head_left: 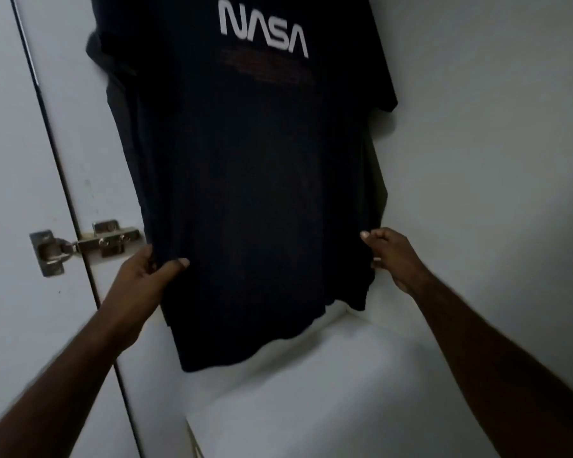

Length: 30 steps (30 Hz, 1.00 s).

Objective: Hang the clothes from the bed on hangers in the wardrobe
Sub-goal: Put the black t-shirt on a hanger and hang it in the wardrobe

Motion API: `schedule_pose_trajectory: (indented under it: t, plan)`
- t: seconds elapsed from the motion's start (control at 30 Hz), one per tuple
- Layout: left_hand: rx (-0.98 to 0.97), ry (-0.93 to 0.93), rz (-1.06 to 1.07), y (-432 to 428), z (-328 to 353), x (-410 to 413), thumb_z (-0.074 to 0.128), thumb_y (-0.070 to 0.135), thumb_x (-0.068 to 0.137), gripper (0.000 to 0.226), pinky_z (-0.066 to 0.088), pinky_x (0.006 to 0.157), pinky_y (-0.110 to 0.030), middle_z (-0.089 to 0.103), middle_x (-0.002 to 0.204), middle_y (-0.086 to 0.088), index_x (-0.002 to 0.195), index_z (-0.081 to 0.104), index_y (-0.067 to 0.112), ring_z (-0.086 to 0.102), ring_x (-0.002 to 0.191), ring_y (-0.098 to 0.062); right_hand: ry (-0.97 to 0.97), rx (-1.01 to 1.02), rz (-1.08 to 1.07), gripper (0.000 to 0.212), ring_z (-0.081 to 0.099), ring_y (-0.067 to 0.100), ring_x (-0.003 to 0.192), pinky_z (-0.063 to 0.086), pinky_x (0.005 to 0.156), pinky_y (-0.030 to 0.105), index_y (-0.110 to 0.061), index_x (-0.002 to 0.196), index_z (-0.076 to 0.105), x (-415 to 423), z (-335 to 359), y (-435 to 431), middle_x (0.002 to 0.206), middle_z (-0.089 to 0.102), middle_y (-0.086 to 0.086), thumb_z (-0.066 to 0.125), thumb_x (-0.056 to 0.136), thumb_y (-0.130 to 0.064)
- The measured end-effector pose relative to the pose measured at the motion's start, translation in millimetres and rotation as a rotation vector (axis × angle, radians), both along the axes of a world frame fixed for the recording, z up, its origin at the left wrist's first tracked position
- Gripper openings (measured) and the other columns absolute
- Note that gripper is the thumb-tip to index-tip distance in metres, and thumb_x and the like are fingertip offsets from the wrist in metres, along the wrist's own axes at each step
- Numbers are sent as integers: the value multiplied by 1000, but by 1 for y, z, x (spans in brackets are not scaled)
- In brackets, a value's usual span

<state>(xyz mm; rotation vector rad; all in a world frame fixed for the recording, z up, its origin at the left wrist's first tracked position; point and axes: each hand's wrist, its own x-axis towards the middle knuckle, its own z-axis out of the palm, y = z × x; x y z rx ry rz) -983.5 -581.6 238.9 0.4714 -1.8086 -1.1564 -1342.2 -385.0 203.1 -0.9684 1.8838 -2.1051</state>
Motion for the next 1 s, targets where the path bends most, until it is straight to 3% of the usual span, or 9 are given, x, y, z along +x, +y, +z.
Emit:
schedule_pose_trajectory:
  t: [0.1,0.23,0.33,0.47,0.6,0.73,0.87,1.0]
  plan:
    - [42,-40,51,3,-27,-6,61,18,94,34,55,85,-37,69,112,3,127,58,16,67,100,-17,11,17,-67,9,64,21,85,55,72,38,-9,93,61,-10,-10,-5,99,68,11,62,95,-17]
    - [96,167,254,-6,-47,0,59,25,96,28,54,86,-39,67,111,-3,122,58,14,65,102,-20,-133,-68,-215,19,64,32,98,52,92,52,-5,107,62,-28,-23,-1,111,66,17,55,98,-21]
    - [91,165,270,-8,-60,2,65,22,93,14,55,78,-35,66,101,-3,103,56,20,66,95,-20,-152,-109,-184,27,61,25,95,54,87,46,-2,115,58,-20,-30,-3,110,65,15,56,99,-23]
    - [79,78,228,0,-98,1,67,7,89,17,56,64,-23,67,91,-9,85,54,16,67,83,-19,-99,-95,-122,21,65,16,83,55,71,29,-9,106,54,6,-53,-5,94,66,6,68,91,-14]
    - [130,44,160,3,-127,6,63,-1,89,16,56,57,-19,69,91,-8,88,58,14,69,73,-12,-126,-71,-113,14,67,22,83,58,69,37,-14,88,55,19,-86,1,84,65,7,67,91,-9]
    - [151,79,95,8,-145,10,65,-9,85,29,57,62,-22,71,84,7,96,61,17,68,77,-12,-165,-162,-82,16,68,21,82,61,66,42,-11,85,52,28,-103,12,75,59,2,61,93,-2]
    - [105,104,136,9,-152,12,66,-6,85,30,57,65,-22,72,87,8,98,64,21,68,81,-15,-117,-211,-101,16,67,26,92,61,70,42,-8,86,55,35,-108,18,99,60,14,53,95,5]
    - [-117,-3,264,12,-154,16,69,1,86,40,52,78,-9,70,91,15,100,62,38,66,86,5,6,-181,-140,25,68,29,100,57,89,36,-11,95,65,28,-120,24,103,68,13,52,92,11]
